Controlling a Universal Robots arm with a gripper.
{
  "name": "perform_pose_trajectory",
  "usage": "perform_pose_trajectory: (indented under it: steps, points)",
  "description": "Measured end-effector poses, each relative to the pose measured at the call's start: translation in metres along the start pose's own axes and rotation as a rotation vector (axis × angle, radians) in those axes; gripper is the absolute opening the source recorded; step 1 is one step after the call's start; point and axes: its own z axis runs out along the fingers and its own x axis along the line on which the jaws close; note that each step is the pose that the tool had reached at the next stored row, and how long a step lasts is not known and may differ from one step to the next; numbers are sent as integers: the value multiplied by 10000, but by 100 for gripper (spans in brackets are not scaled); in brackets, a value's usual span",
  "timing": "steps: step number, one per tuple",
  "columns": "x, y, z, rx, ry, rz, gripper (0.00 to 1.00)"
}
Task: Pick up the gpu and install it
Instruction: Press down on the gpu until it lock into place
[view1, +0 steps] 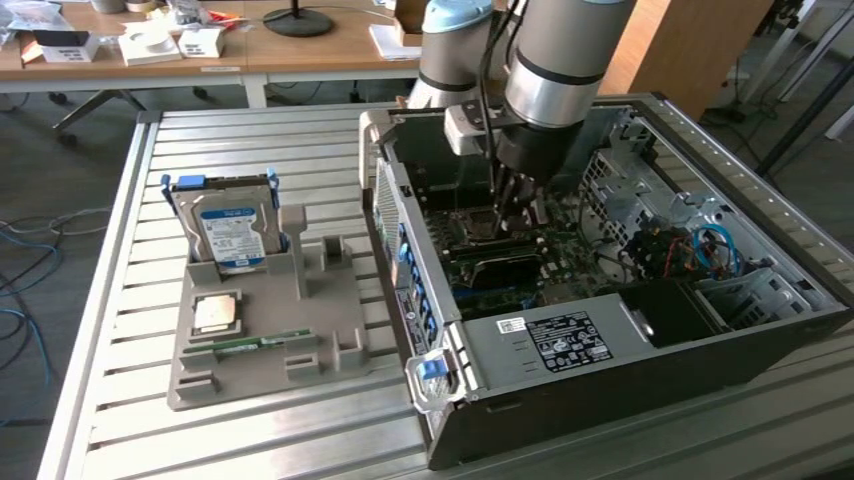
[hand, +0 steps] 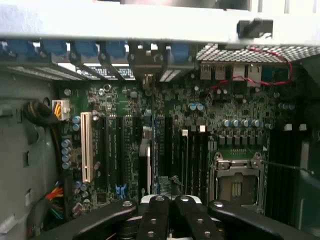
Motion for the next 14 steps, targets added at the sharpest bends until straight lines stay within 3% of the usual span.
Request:
perform_pose_trajectory:
  steps: [8,14]
  points:
    - [52,-16,-2,-2,-6,27,11]
    - [59,-26,-3,-63,11,232,11]
